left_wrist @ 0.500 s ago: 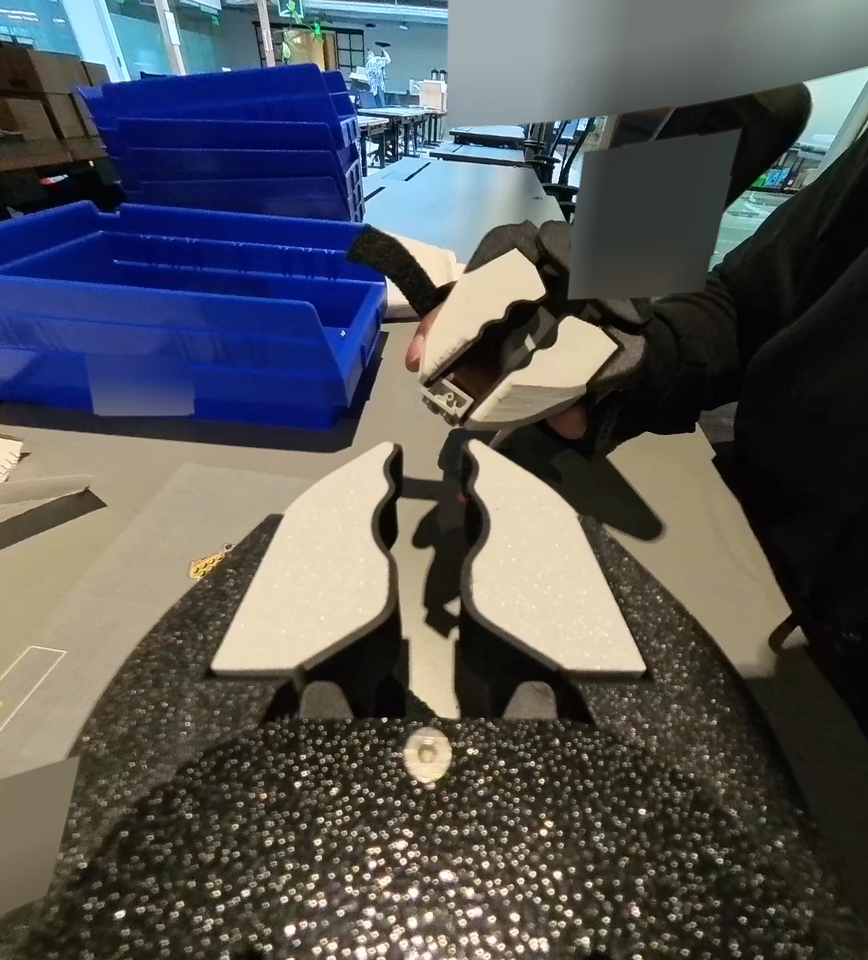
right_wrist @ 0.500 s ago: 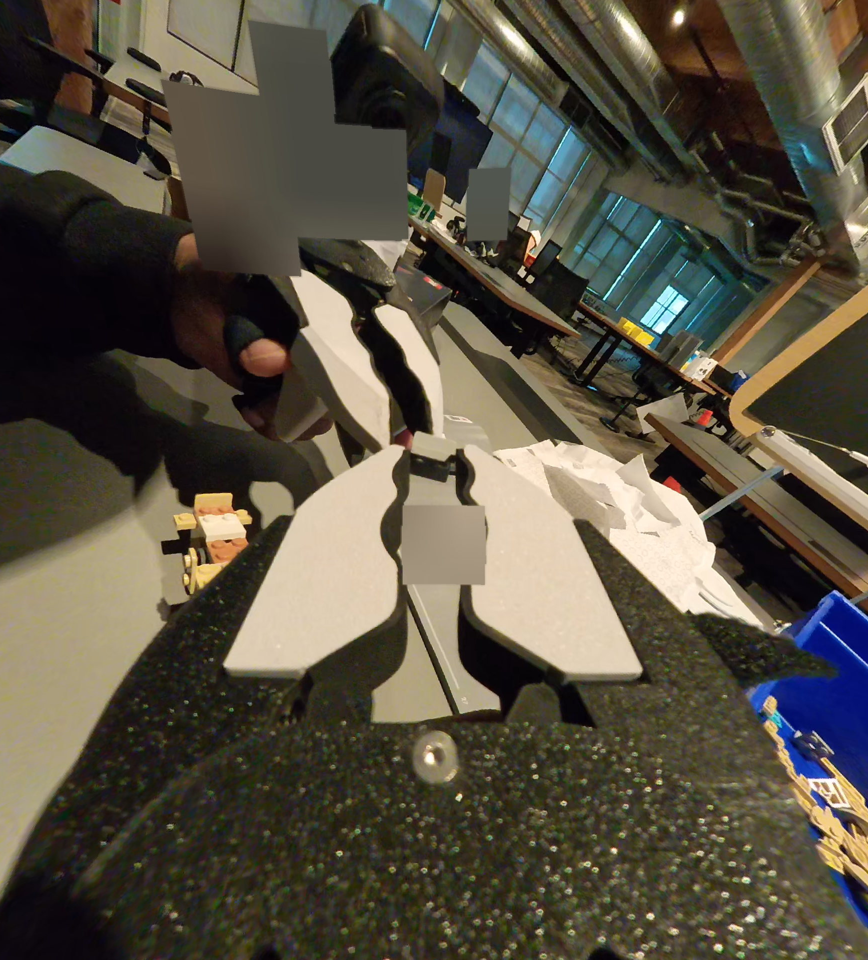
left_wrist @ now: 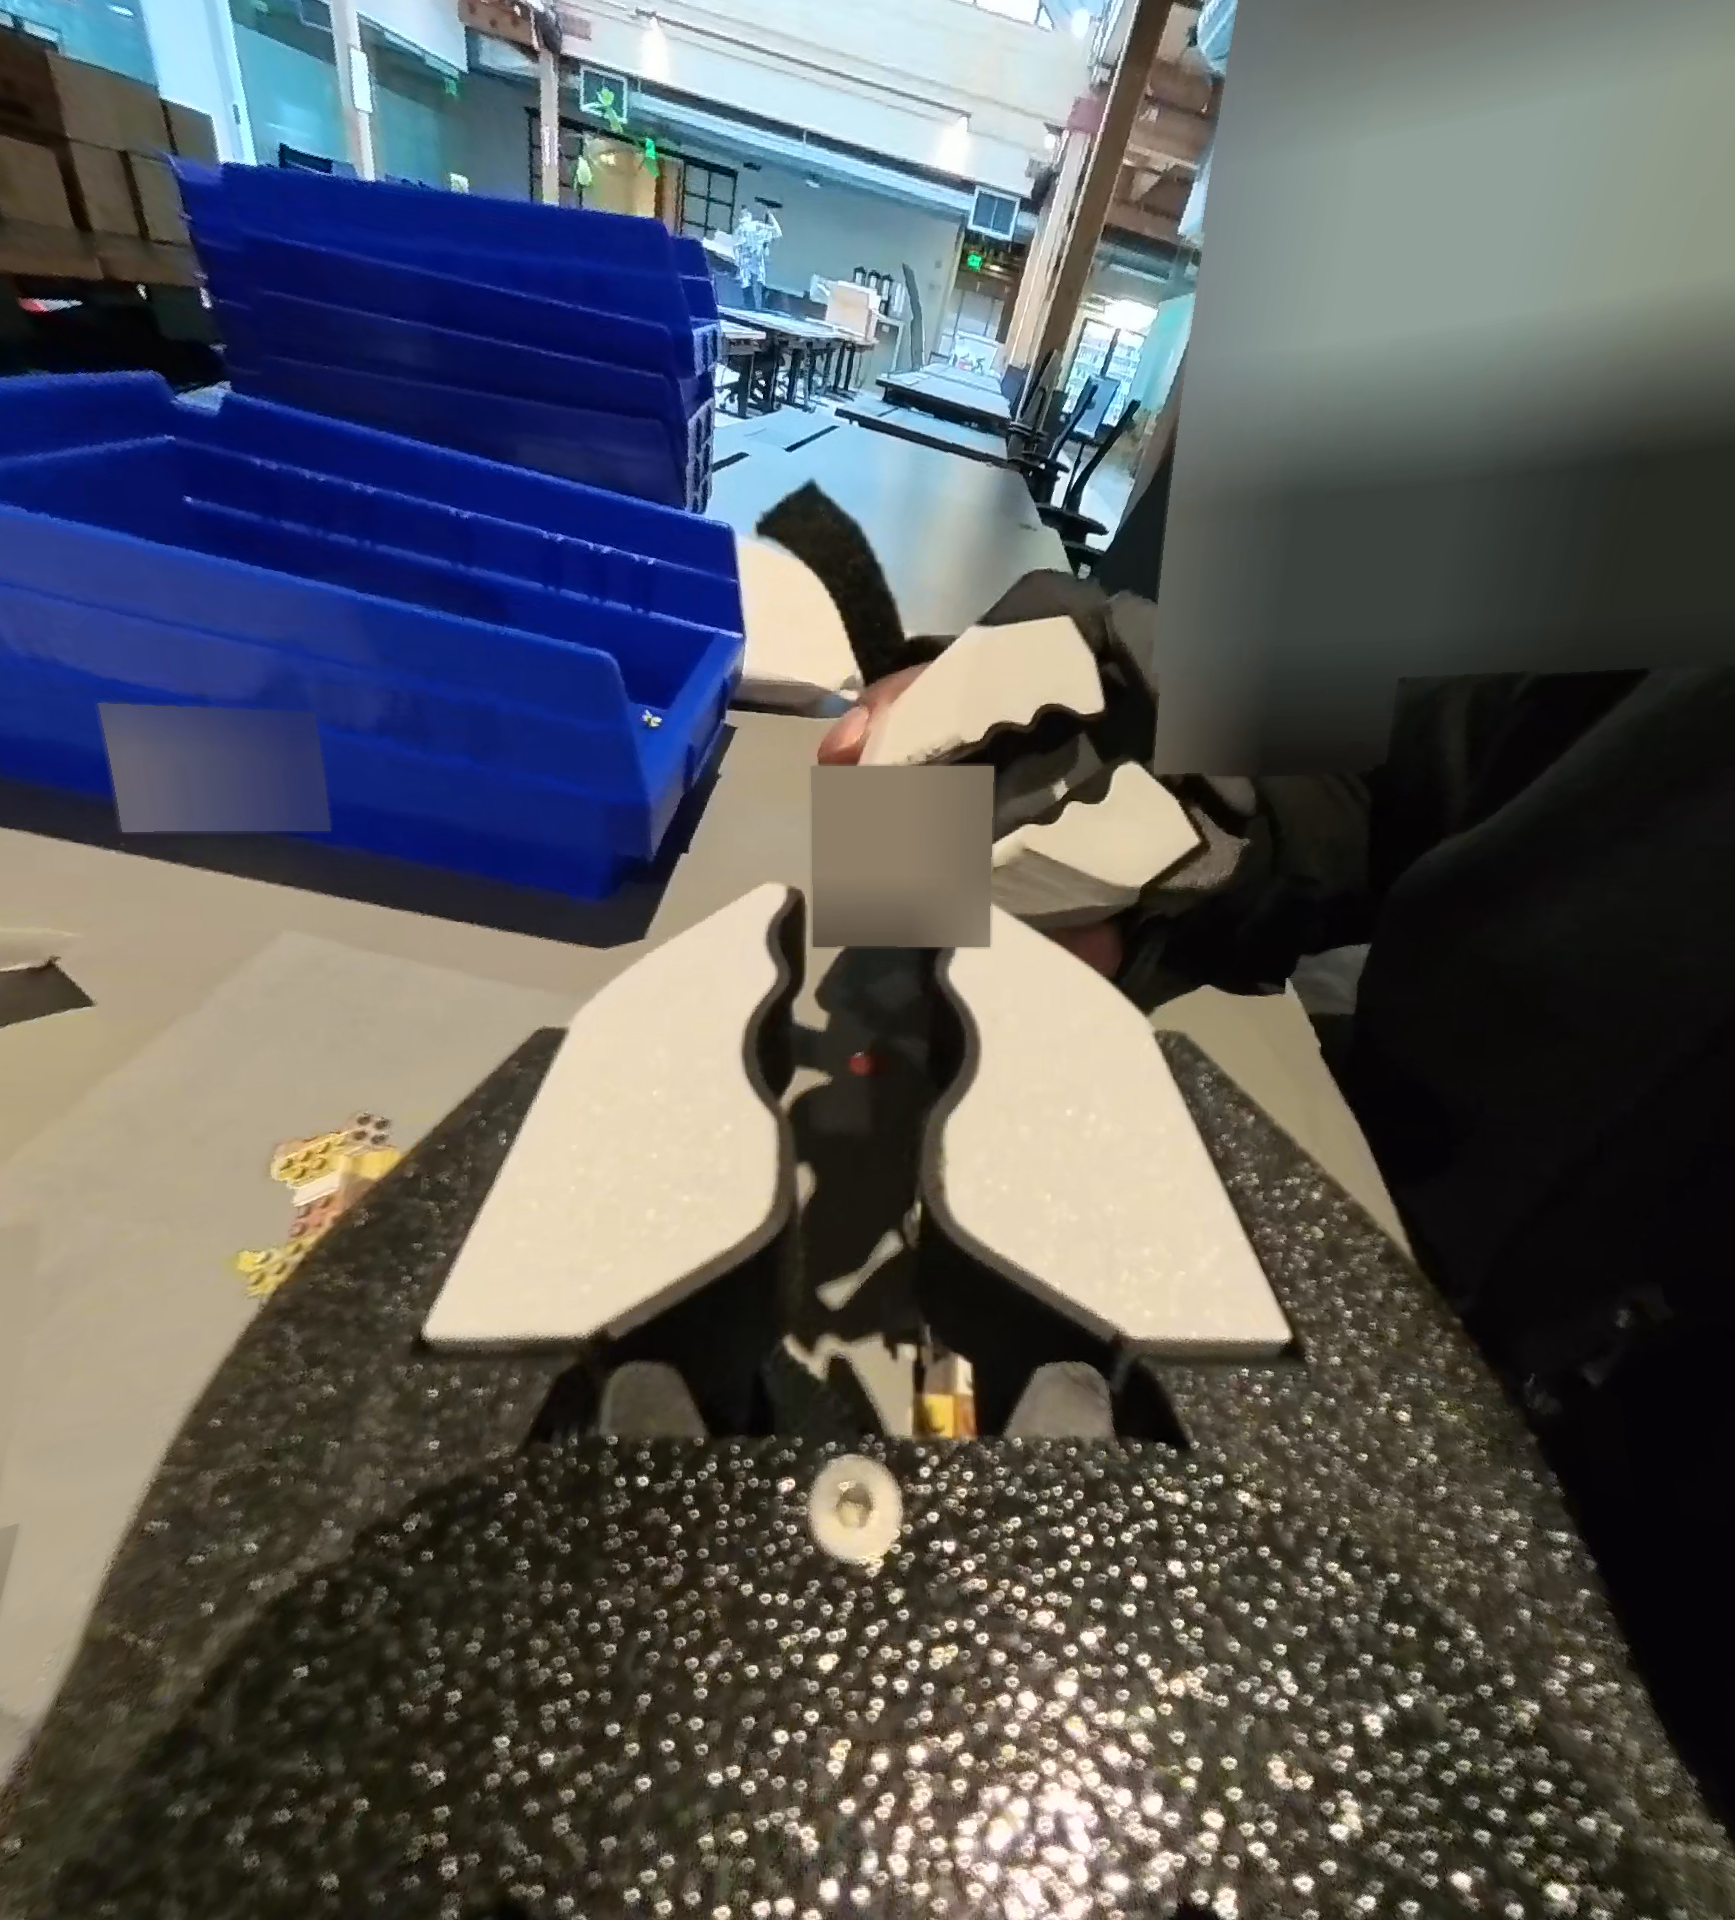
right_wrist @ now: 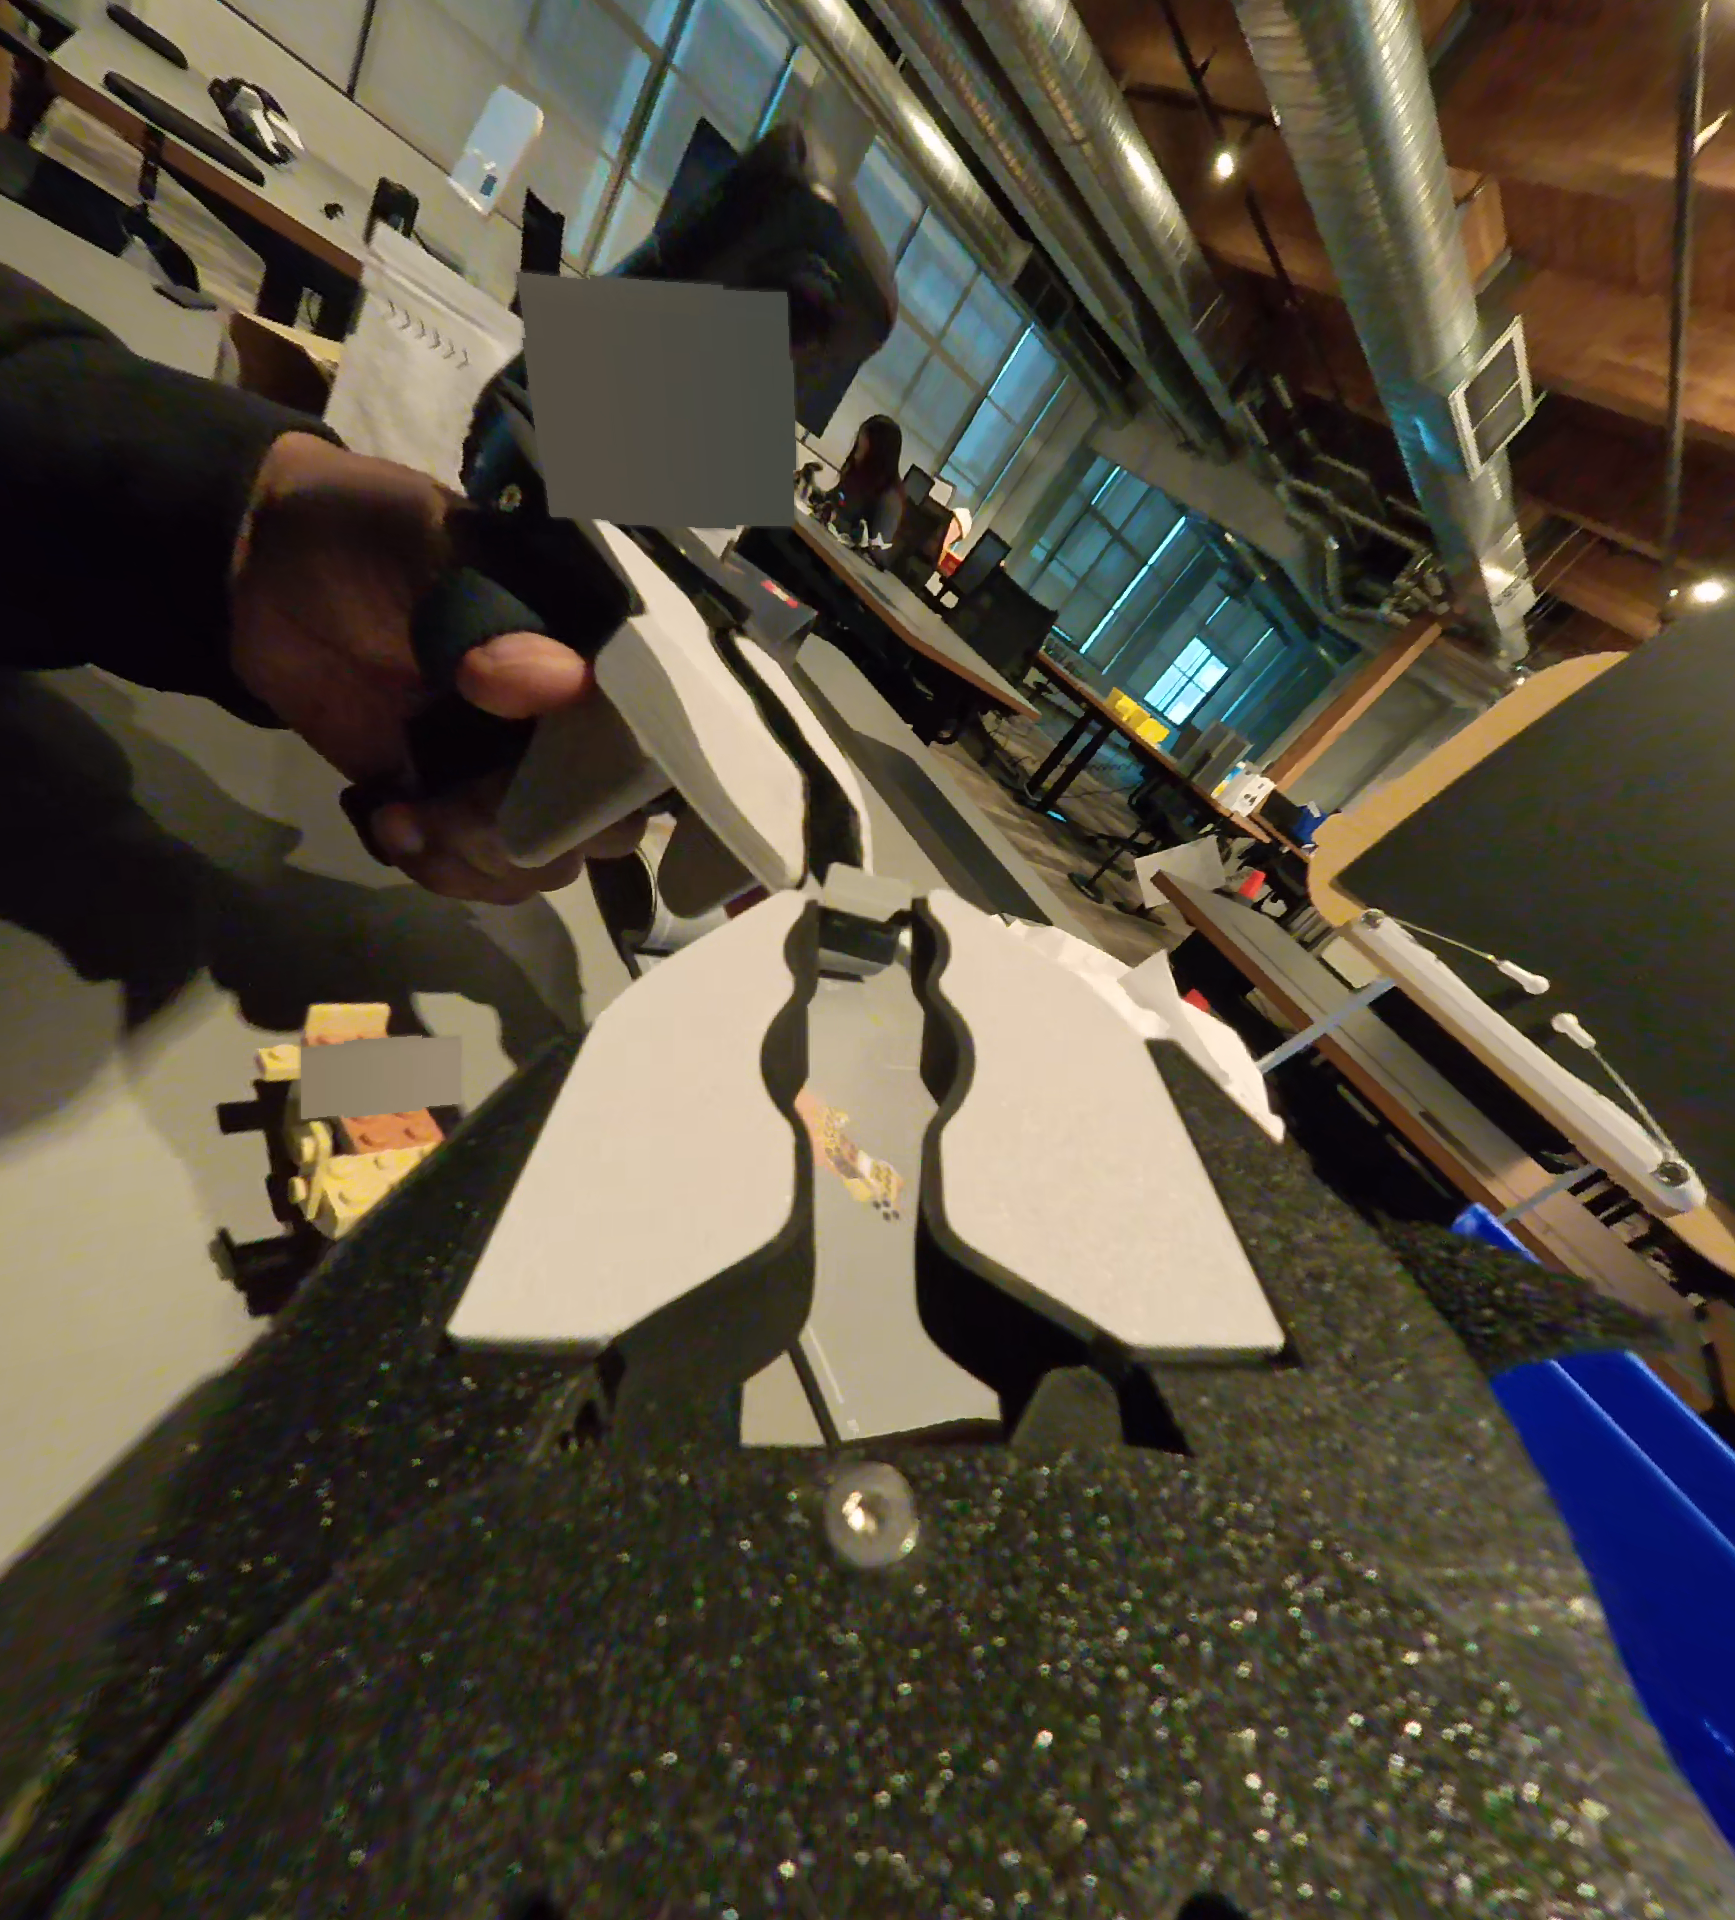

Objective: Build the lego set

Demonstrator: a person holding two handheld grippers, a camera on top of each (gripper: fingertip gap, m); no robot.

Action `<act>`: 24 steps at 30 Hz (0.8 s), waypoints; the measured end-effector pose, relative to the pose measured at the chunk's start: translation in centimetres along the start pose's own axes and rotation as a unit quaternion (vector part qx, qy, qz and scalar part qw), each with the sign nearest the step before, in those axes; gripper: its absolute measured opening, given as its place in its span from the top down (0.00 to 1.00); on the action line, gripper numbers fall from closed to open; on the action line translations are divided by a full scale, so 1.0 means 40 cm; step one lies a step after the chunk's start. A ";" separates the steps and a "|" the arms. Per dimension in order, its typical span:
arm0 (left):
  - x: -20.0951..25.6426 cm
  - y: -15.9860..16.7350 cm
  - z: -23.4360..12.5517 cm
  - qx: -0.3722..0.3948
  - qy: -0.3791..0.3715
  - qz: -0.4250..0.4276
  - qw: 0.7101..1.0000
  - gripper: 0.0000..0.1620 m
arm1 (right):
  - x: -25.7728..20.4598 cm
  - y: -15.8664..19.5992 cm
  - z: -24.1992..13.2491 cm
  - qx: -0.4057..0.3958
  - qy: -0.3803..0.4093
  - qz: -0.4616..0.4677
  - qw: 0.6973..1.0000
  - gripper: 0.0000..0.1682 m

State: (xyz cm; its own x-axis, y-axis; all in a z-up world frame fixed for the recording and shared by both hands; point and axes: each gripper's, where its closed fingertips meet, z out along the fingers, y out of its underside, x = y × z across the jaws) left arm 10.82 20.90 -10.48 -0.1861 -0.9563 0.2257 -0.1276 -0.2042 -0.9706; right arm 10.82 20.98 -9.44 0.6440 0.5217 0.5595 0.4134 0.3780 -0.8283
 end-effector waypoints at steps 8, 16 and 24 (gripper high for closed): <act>0.013 -0.009 0.004 0.013 0.016 -0.025 0.999 0.88 | 0.009 -0.002 -0.001 -0.004 0.020 -0.021 1.000 0.90; 0.013 -0.014 0.007 0.022 0.025 -0.061 0.998 0.88 | 0.001 0.001 0.003 -0.012 0.028 -0.061 0.998 0.90; 0.018 -0.009 0.013 0.021 0.036 -0.084 0.996 0.92 | -0.007 0.006 0.006 -0.021 0.031 -0.086 0.996 0.90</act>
State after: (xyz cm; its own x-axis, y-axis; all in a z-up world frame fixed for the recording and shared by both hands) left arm 11.25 20.18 -10.00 -0.2353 -0.8910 0.3882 -0.1217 -0.3693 -0.9213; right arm 10.59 21.14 -9.79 0.5990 0.4034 0.6917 0.5467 0.4251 -0.7214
